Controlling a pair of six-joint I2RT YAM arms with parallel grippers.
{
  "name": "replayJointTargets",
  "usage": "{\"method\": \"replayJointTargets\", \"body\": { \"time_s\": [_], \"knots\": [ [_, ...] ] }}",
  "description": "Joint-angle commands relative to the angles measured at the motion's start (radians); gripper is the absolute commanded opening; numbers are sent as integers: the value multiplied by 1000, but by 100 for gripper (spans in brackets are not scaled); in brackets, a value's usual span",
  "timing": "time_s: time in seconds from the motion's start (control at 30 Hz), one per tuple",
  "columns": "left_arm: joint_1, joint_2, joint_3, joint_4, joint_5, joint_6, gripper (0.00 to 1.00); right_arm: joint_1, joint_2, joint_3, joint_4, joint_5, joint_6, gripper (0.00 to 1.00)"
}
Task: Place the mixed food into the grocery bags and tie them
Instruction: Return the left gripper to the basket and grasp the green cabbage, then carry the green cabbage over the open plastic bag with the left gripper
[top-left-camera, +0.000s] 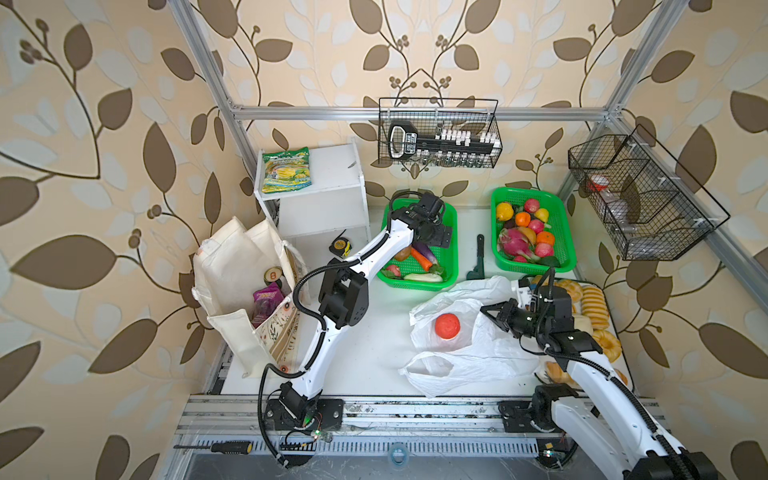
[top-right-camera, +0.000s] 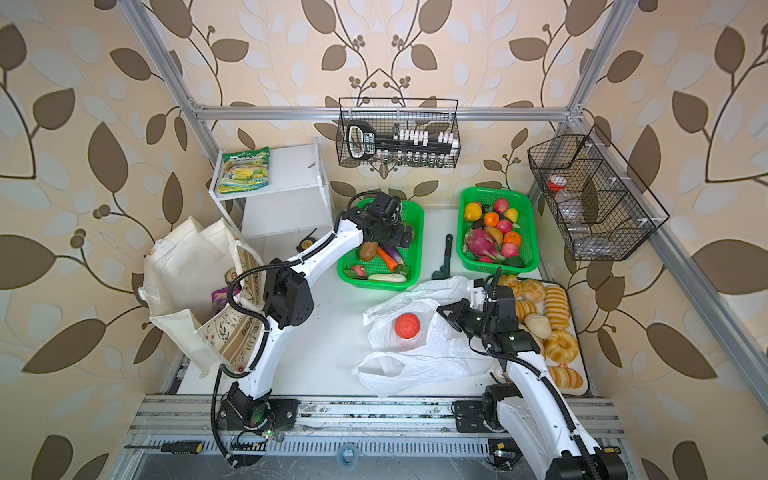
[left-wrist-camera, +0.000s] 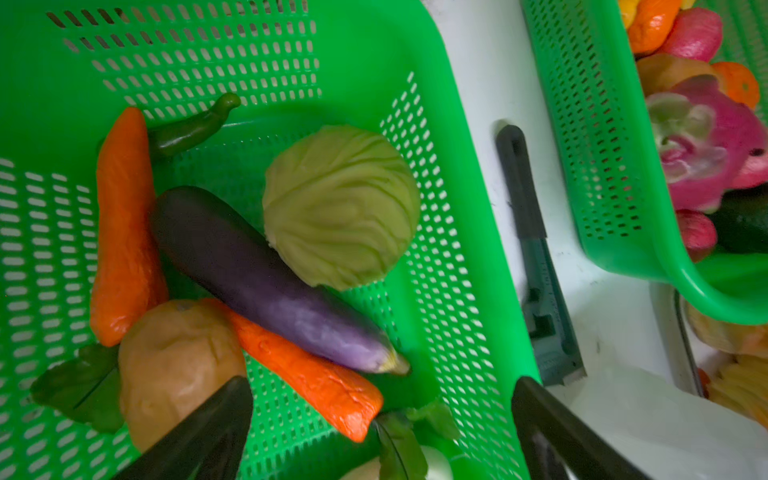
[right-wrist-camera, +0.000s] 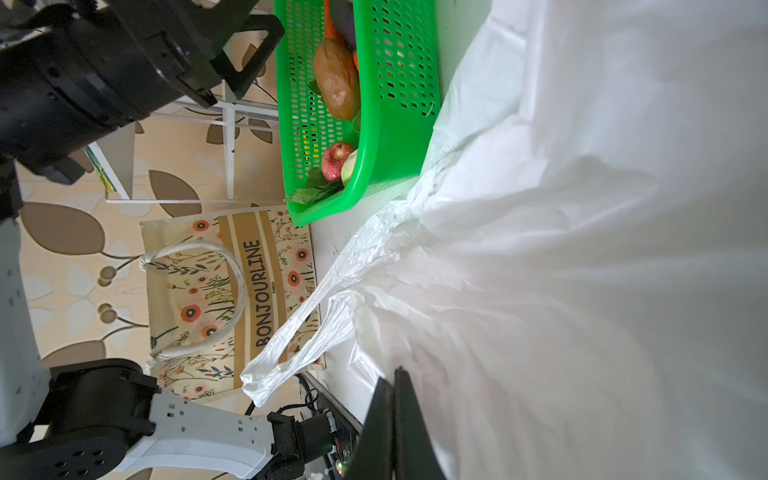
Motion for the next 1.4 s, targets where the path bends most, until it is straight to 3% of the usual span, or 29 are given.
{"method": "replayJointTargets", "body": {
  "time_s": [0.0,0.23,0.53,0.6,0.73,0.87,1.07,1.23,1.37],
  "knots": [
    [40,20,60,1,38,34,99,-2,-12,29,-20,20,-15,0],
    [44,99,76,160,122,79,99,-2,33,36,7,10,-7,0],
    [44,208,135,303,119,41,99,-2,50,47,-2,11,-13,0],
    [45,231,161,295,117,39,96,-2,52,49,-5,12,-13,0],
    [44,211,161,272,132,49,76,-2,47,52,-10,15,-15,0],
    [37,93,94,285,143,97,66,-2,45,53,0,14,-3,0],
    [15,-183,-65,287,153,140,65,-2,38,49,42,-4,32,0],
    [-2,-437,-335,314,182,128,67,-2,35,52,53,-3,37,0],
    [-12,-637,-572,327,275,88,66,-3,30,49,70,-10,53,0]
  ]
}}
